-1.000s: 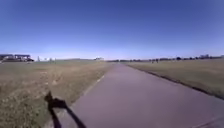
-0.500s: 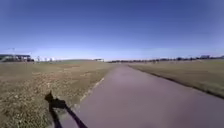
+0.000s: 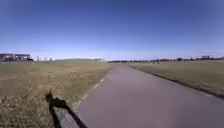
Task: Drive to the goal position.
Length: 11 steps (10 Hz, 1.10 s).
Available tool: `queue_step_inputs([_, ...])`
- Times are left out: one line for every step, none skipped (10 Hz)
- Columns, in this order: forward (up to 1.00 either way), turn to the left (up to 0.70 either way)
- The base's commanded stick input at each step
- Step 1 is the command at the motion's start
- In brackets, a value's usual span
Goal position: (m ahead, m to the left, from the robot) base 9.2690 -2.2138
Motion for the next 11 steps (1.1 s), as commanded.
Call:
queue_step_inputs([0.70,0.00])
queue_step_inputs([0.70,0.00])
queue_step_inputs([0.70,0.00])
queue_step_inputs([0.70,0.00])
queue_step_inputs([0.70,0.00])
queue_step_inputs([0.70,0.00])
queue_step_inputs([0.70,0.00])
queue_step_inputs([0.70,0.00])
queue_step_inputs([0.70,0.00])
queue_step_inputs([0.70,0.00])
queue_step_inputs([0.70,0.00])
